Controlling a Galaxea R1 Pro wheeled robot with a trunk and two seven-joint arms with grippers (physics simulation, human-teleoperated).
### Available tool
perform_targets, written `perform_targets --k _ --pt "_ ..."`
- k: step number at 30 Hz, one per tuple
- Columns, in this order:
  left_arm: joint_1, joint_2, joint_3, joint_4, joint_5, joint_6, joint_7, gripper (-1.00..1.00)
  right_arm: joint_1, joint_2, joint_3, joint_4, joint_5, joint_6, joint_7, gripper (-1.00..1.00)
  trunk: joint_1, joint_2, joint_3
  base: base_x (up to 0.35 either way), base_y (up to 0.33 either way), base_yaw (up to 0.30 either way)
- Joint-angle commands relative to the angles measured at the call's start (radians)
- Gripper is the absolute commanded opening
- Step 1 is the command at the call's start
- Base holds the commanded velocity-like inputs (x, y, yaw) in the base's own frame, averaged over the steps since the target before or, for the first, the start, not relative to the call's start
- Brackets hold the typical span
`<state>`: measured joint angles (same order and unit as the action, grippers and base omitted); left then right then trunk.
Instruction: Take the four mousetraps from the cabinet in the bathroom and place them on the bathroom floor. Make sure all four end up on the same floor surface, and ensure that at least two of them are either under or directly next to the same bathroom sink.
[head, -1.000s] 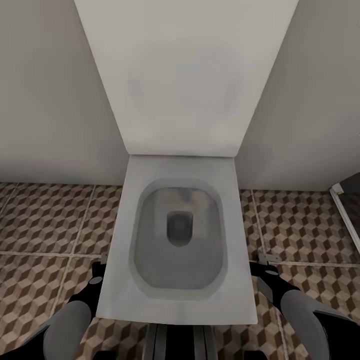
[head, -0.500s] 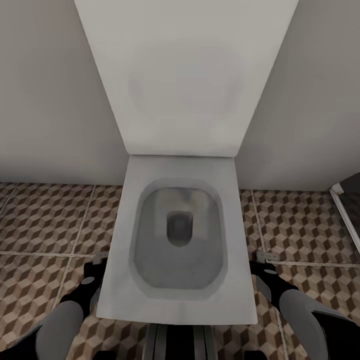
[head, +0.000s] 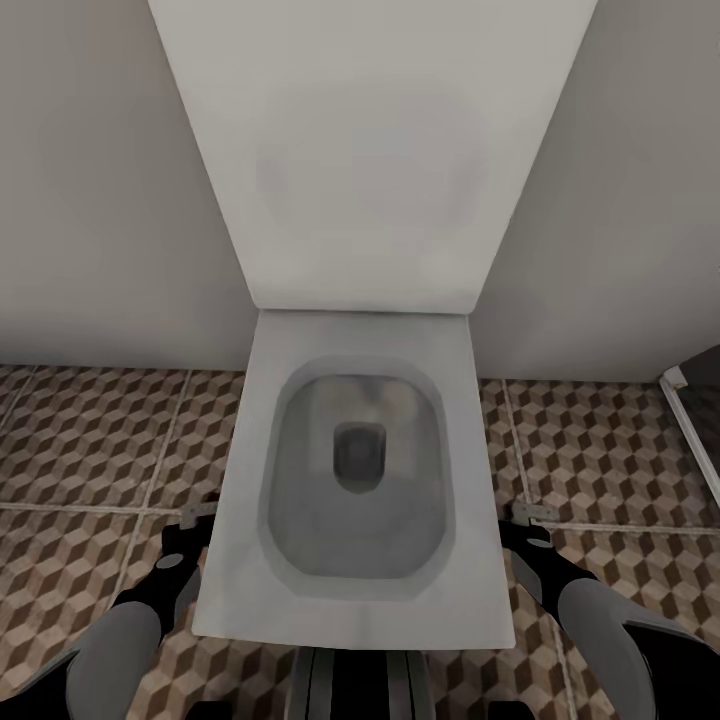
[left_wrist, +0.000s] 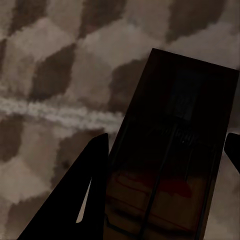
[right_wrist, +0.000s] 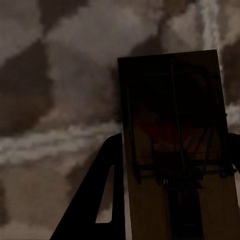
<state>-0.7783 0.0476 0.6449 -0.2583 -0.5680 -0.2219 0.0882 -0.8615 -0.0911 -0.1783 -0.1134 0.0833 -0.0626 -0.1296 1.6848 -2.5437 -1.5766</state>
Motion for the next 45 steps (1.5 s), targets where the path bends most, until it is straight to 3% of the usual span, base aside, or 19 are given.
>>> perform_targets --k 1,16,23,32,45 --pt "-0.001 -0.001 0.006 0.002 -0.012 -0.005 0.007 -1.00 -0.001 0.000 -0.009 0.001 0.007 -0.004 0.001 -1.00 0.000 0.000 0.000 0.000 0.000 0.000" --pt "-0.001 -0.003 0.006 0.002 -0.012 -0.005 0.006 -1.00 -0.001 0.001 -0.002 -0.002 0.012 -0.029 0.001 -1.00 0.000 0.000 0.000 0.000 0.000 0.000" --pt "-0.001 -0.003 0.006 0.002 -0.012 -0.005 0.006 -1.00 -0.001 0.004 0.013 -0.003 0.038 -0.053 0.004 -1.00 0.000 0.000 0.000 0.000 0.000 0.000" --pt "-0.001 -0.003 0.006 0.002 -0.012 -0.005 0.005 -1.00 -0.001 0.004 0.015 -0.002 0.039 -0.050 0.073 -1.00 0.000 0.000 0.000 0.000 0.000 0.000" --pt "-0.001 -0.003 0.006 0.002 -0.012 -0.005 0.005 -1.00 -0.001 0.005 0.016 -0.001 0.037 -0.050 0.086 -1.00 0.000 0.000 0.000 0.000 0.000 0.000"
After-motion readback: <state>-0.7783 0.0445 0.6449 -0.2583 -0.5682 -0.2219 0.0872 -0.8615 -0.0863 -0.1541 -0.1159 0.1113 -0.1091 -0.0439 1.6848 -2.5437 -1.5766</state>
